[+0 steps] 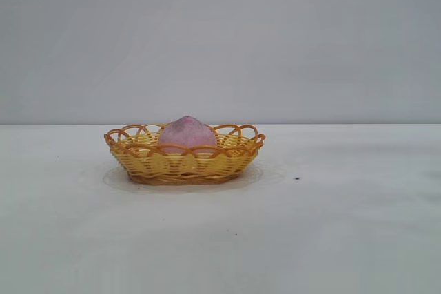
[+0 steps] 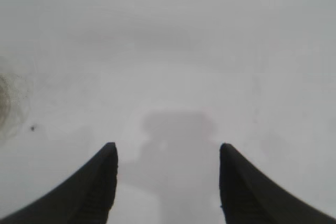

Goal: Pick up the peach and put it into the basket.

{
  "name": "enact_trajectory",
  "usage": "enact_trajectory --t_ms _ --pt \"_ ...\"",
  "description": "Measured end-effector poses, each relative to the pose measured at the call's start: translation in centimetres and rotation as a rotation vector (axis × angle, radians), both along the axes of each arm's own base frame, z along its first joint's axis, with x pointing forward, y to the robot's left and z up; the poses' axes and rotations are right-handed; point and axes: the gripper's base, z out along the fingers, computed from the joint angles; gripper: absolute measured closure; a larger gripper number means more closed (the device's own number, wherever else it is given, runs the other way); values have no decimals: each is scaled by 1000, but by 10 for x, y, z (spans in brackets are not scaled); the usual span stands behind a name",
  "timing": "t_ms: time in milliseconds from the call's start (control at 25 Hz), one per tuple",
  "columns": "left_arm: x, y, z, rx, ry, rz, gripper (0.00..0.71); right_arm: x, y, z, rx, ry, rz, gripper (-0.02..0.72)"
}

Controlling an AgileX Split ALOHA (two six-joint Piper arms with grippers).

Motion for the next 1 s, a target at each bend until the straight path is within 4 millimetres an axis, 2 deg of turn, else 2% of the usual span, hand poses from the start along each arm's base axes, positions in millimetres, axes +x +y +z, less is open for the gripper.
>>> enact_trajectory --t_ms 360,600,760,1000 --pt "0 0 0 0 0 0 354 -109 -9 28 22 -167 1 336" --pt "0 0 0 0 0 0 354 -163 -13 29 23 -193 9 336" --pt "0 0 0 0 0 0 354 -190 -15 17 16 -192 22 336" --pt "0 0 0 0 0 0 354 -213 -17 -20 13 -213 29 336"
